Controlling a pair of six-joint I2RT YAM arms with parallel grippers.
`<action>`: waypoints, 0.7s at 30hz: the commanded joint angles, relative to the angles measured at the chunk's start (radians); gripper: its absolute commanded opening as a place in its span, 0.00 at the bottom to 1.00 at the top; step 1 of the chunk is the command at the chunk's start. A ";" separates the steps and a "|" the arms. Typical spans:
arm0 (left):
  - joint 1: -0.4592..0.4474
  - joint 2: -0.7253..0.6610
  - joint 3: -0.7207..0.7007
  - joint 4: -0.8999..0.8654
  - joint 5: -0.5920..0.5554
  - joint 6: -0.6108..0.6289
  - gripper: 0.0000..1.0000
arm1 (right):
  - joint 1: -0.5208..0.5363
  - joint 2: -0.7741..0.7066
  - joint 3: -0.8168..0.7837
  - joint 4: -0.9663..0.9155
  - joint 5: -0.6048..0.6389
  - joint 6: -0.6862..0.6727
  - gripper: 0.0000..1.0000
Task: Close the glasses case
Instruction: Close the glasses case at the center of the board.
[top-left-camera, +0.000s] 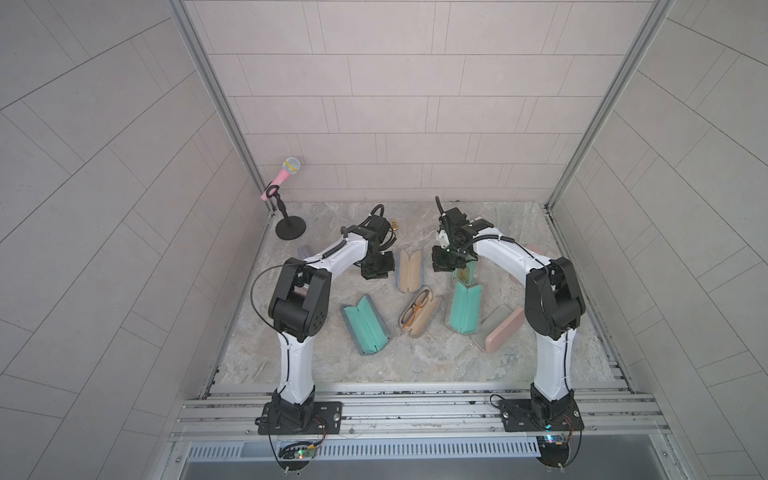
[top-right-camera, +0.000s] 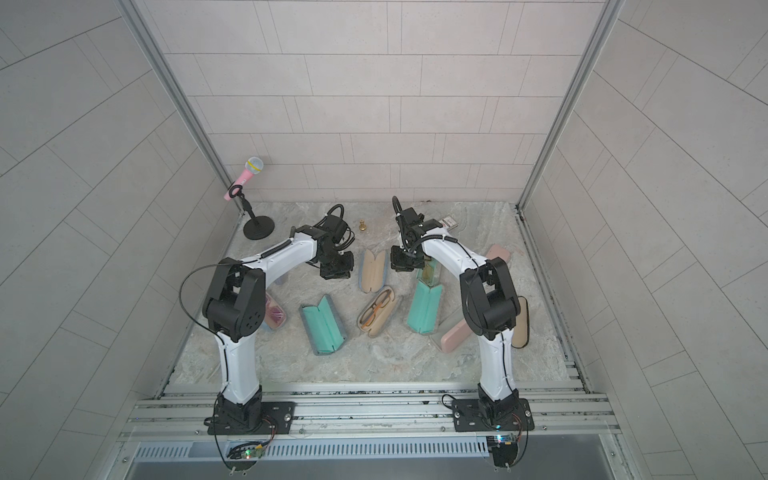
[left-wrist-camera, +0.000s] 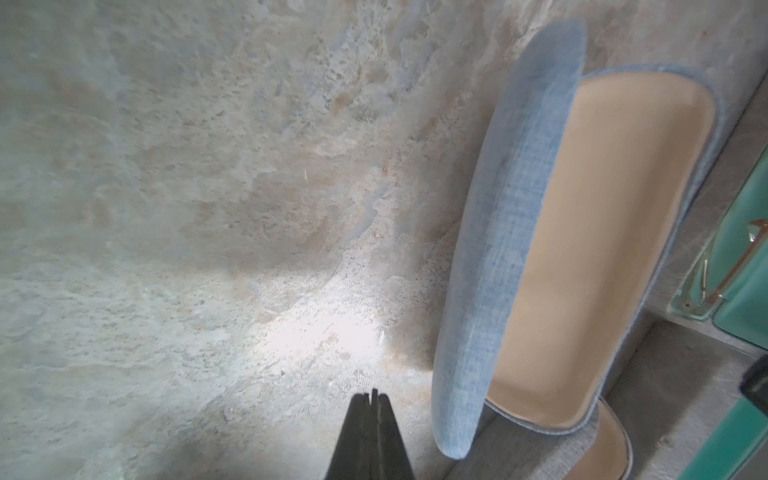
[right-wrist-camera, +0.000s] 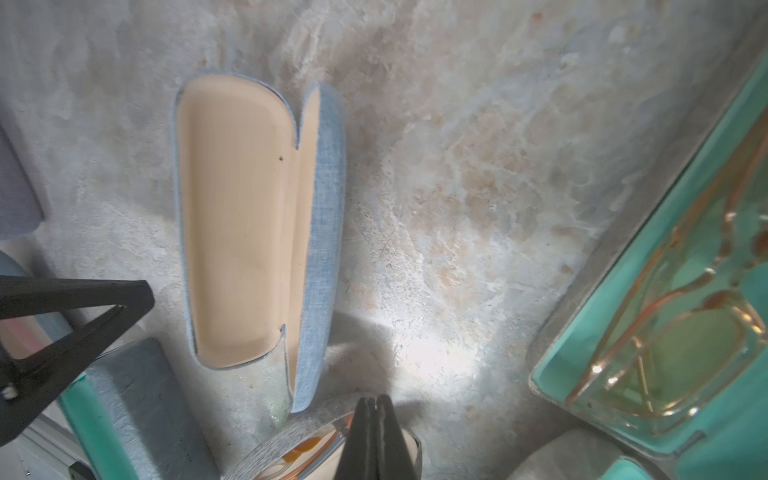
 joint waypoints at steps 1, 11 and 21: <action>-0.009 0.031 0.035 -0.013 -0.004 0.009 0.00 | 0.010 0.038 0.027 -0.035 0.025 -0.028 0.00; -0.018 0.113 0.084 -0.007 0.003 0.013 0.00 | 0.040 0.136 0.092 -0.038 0.019 -0.031 0.01; -0.039 0.150 0.123 0.000 0.016 0.000 0.00 | 0.062 0.179 0.127 -0.033 -0.015 -0.030 0.01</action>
